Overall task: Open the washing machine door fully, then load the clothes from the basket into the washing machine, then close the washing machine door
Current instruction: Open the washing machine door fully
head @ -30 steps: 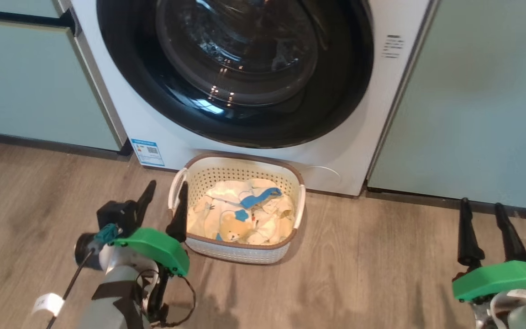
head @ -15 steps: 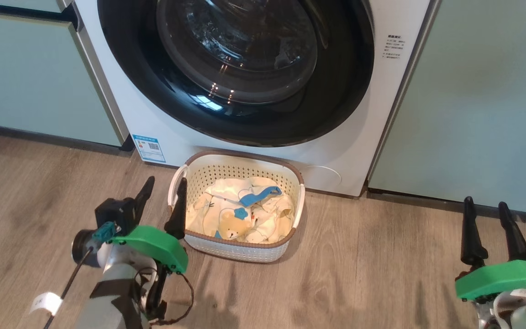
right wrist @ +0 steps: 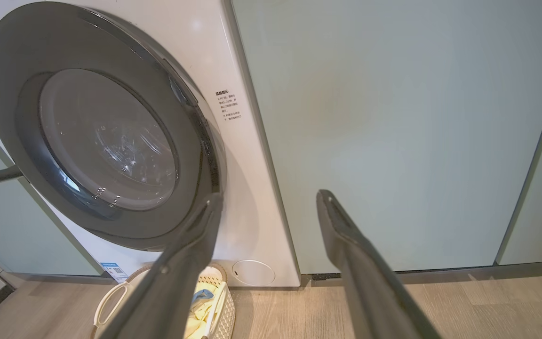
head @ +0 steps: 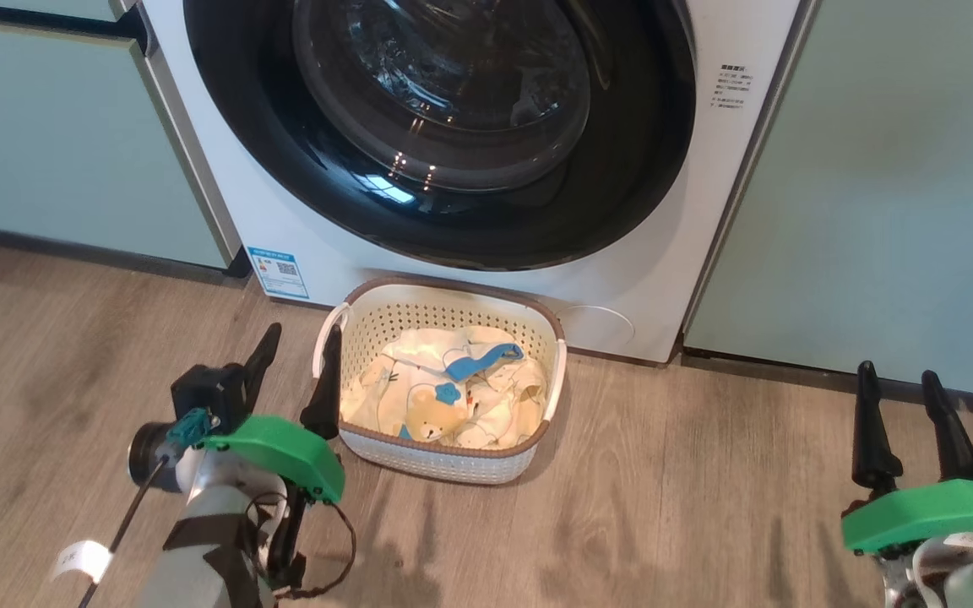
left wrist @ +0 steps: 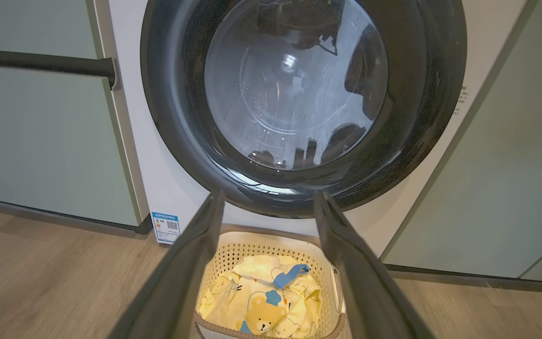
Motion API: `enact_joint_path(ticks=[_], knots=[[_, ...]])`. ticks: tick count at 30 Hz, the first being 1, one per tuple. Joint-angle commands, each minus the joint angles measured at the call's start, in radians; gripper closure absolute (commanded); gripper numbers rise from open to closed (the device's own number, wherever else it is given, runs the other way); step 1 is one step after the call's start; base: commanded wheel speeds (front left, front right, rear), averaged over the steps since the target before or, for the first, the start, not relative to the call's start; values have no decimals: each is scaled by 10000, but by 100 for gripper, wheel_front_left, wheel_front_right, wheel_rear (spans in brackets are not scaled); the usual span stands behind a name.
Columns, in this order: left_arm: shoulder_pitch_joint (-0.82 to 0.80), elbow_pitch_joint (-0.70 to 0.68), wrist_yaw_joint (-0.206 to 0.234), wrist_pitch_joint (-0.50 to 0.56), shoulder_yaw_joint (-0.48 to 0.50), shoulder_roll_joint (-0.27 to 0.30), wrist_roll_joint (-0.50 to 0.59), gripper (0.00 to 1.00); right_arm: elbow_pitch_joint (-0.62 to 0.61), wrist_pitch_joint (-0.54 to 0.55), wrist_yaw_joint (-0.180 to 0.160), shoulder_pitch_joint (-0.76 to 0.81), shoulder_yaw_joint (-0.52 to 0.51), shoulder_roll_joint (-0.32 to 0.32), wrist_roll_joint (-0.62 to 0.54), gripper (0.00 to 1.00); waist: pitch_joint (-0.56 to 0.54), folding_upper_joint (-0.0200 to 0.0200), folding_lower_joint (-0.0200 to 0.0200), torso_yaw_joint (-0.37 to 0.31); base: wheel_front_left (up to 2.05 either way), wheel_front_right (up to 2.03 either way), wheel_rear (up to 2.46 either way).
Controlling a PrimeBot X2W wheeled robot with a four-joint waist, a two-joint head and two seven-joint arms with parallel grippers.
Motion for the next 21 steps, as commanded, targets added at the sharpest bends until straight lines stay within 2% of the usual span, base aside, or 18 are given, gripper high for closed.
enact_joint_path(ticks=[1,4,5,8,9,12,15,16,21], knots=[[-469,-285,-11,-65,375,187,55,0,-379,-97,2,-533,264,-83,79,0,21,0,0,21,0,0,0],[-482,-265,-11,-65,375,180,52,0,-467,-97,2,-599,336,-83,332,0,62,0,0,53,0,0,0],[-486,-263,-11,-65,372,178,55,0,-476,-97,2,-626,356,-83,432,8,77,0,0,66,0,0,0],[-518,-272,-11,-65,367,173,54,0,-464,-97,2,-772,408,-83,806,73,182,0,0,118,0,0,0],[-539,-274,-11,-65,367,172,51,0,-455,-97,2,-855,413,-83,974,100,219,0,0,133,0,0,0],[-598,-297,-12,-65,342,168,49,0,-361,-97,2,-1148,413,-83,1563,100,362,0,0,205,0,0,0],[-666,-291,-12,-65,290,164,36,0,-190,-97,2,-1517,369,-83,3245,100,520,0,0,320,0,0,0],[-666,-291,-12,-65,290,164,36,0,-190,-97,2,-1517,369,-83,3245,100,520,0,0,320,0,0,0],[-751,-294,27,-65,159,161,-88,0,120,-97,2,-2231,440,-263,5530,100,824,0,0,525,0,0,0]])
